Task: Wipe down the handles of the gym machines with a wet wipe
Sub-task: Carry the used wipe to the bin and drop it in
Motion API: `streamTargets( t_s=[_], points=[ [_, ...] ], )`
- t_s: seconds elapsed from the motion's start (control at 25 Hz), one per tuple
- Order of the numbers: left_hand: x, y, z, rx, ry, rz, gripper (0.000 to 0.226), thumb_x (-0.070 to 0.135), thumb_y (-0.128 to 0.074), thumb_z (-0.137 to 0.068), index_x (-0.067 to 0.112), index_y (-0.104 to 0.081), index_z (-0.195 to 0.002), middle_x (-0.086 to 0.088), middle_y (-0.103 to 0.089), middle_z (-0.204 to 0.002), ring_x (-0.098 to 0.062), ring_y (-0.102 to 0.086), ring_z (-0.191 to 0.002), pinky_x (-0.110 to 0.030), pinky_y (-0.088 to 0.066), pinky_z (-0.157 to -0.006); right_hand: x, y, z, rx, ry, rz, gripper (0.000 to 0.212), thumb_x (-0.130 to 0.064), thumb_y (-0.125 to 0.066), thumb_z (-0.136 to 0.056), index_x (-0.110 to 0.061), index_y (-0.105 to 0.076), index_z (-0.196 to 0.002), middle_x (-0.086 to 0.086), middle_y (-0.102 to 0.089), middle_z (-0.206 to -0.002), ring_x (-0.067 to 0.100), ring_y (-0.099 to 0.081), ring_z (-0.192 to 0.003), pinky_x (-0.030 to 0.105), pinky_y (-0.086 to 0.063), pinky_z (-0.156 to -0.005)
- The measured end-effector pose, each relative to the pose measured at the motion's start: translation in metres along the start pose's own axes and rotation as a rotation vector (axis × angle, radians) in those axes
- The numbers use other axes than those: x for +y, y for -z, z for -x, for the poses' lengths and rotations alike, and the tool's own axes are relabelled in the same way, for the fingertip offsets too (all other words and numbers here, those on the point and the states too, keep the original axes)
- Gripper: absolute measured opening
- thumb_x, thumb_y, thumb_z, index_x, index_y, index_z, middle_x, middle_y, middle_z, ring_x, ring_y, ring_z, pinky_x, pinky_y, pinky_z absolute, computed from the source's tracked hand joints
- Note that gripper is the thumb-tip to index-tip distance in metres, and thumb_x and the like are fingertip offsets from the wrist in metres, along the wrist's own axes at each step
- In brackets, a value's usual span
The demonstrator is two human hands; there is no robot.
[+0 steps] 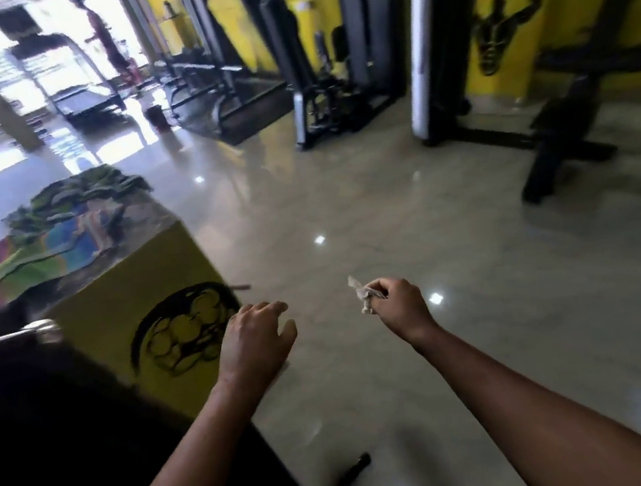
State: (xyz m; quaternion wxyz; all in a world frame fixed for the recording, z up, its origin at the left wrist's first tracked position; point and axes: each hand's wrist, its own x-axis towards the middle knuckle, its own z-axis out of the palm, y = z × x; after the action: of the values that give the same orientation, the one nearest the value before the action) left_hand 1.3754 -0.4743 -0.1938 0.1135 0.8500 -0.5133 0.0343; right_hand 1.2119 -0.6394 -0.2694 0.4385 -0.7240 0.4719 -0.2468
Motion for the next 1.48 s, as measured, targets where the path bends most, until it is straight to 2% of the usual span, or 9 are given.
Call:
streamTargets(
  t_s=[0.24, 0.48, 0.6, 0.72, 0.8, 0.92, 1.16, 1.32, 1.48],
  points=[
    [0.179, -0.045, -0.098, -0.079, -0.269, 0.186, 0.034, 0.036, -0.061, -0.091, 0.023, -0.067, -0.122, 0.003, -0.070, -0.113, -0.020, -0.059, -0.110, -0.033, -0.047, -0.087, 0.080, 0.188, -0.021, 0.336, -0.114, -0.050, 0.008, -0.022, -0.072, -0.084, -0.017, -0.066, -0.084, -0.004, -0.070, -0.076, 0.010, -0.069, -0.068, 0.015, -0.044, -0.055],
    [0.397, -0.100, -0.136, -0.234, -0.606, 0.295, 0.034, 0.036, -0.060, -0.092, 0.026, -0.065, -0.124, 0.007, -0.068, -0.118, -0.016, -0.055, -0.116, -0.031, -0.046, -0.091, 0.188, 0.368, 0.016, 0.703, -0.281, -0.068, 0.026, -0.007, -0.072, -0.077, -0.013, -0.071, -0.102, 0.002, -0.073, -0.097, 0.019, -0.069, -0.090, 0.032, -0.056, -0.080],
    [0.509, -0.134, -0.156, -0.333, -0.787, 0.318, 0.034, 0.035, -0.062, -0.090, 0.026, -0.065, -0.123, 0.005, -0.068, -0.117, -0.019, -0.054, -0.117, -0.032, -0.045, -0.095, 0.235, 0.444, 0.035, 0.876, -0.418, -0.074, 0.041, -0.010, -0.070, -0.079, -0.009, -0.066, -0.120, 0.007, -0.071, -0.105, 0.023, -0.066, -0.098, 0.026, -0.050, -0.082],
    [0.623, -0.164, -0.168, -0.400, -0.923, 0.359, 0.033, 0.037, -0.063, -0.088, 0.030, -0.066, -0.120, 0.008, -0.068, -0.112, -0.018, -0.056, -0.115, -0.033, -0.047, -0.094, 0.279, 0.511, 0.050, 1.028, -0.514, -0.100, 0.025, -0.010, -0.070, -0.077, -0.008, -0.072, -0.101, 0.009, -0.073, -0.091, 0.025, -0.067, -0.087, 0.028, -0.050, -0.073],
    [0.706, -0.182, -0.171, -0.429, -1.063, 0.386, 0.032, 0.036, -0.063, -0.087, 0.031, -0.067, -0.118, 0.009, -0.068, -0.109, -0.017, -0.058, -0.111, -0.032, -0.048, -0.092, 0.307, 0.557, 0.059, 1.124, -0.558, -0.102, 0.013, -0.011, -0.072, -0.077, -0.007, -0.073, -0.090, 0.007, -0.073, -0.080, 0.019, -0.066, -0.076, 0.019, -0.046, -0.062],
    [0.828, -0.194, -0.169, -0.491, -1.284, 0.397, 0.031, 0.034, -0.062, -0.088, 0.028, -0.068, -0.118, 0.008, -0.069, -0.108, -0.017, -0.060, -0.108, -0.031, -0.046, -0.094, 0.335, 0.627, 0.078, 1.331, -0.630, -0.075, 0.013, -0.015, -0.076, -0.078, -0.004, -0.072, -0.084, 0.008, -0.072, -0.076, 0.013, -0.060, -0.069, 0.020, -0.040, -0.057],
    [1.045, -0.197, -0.092, -0.465, -1.743, 0.392, 0.033, 0.036, -0.059, -0.092, 0.027, -0.064, -0.123, 0.008, -0.069, -0.115, -0.017, -0.057, -0.113, -0.029, -0.041, -0.094, 0.393, 0.744, 0.175, 1.658, -0.770, -0.001, 0.021, -0.028, -0.075, -0.073, -0.010, -0.073, -0.084, 0.001, -0.073, -0.080, 0.017, -0.065, -0.075, 0.026, -0.047, -0.068],
    [1.177, -0.210, 0.018, -0.546, -1.957, 0.447, 0.032, 0.034, -0.063, -0.091, 0.026, -0.066, -0.121, 0.006, -0.070, -0.112, -0.018, -0.061, -0.106, -0.030, -0.046, -0.089, 0.454, 0.805, 0.267, 1.881, -0.882, -0.005, 0.010, -0.020, -0.070, -0.085, -0.015, -0.074, -0.078, -0.007, -0.072, -0.074, 0.012, -0.067, -0.075, 0.020, -0.047, -0.068],
    [1.281, -0.212, 0.137, -0.651, -2.090, 0.450, 0.031, 0.035, -0.062, -0.092, 0.026, -0.066, -0.122, 0.008, -0.069, -0.109, -0.016, -0.059, -0.106, -0.028, -0.044, -0.087, 0.503, 0.871, 0.373, 1.988, -0.946, -0.040, 0.009, -0.022, -0.066, -0.080, -0.019, -0.074, -0.077, -0.007, -0.074, -0.074, 0.012, -0.070, -0.073, 0.039, -0.058, -0.075]
  ],
)
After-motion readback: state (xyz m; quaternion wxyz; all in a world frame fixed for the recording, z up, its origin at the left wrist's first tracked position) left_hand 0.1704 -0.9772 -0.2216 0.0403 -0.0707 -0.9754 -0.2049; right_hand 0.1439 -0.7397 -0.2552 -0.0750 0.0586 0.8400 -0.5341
